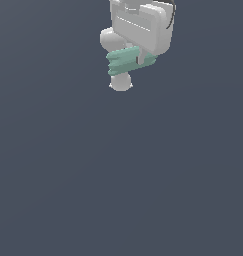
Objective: Pick up the object and move it to a goal position.
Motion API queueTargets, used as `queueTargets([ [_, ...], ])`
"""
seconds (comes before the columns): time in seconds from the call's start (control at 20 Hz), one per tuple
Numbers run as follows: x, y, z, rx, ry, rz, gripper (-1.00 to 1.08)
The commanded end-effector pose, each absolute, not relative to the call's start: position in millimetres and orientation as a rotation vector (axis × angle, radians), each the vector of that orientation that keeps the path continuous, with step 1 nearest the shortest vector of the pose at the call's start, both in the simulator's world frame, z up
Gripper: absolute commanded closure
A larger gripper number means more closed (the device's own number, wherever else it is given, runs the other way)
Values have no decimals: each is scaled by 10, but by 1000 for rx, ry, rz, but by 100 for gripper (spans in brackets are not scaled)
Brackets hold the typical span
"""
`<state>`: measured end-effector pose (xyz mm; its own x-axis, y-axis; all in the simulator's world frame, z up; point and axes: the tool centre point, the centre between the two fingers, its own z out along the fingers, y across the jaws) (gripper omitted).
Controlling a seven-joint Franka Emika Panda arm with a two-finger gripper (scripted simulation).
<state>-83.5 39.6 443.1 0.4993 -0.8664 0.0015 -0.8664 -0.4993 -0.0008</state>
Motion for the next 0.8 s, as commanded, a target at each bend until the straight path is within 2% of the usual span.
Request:
queueTargets([
  [0.0,-829,399,4621,2720,-1571,1,108],
  [0.35,-801,406,4952,2721,-1570,0,108],
  [0.75,-786,408,5070,2721,-1570,0,108],
])
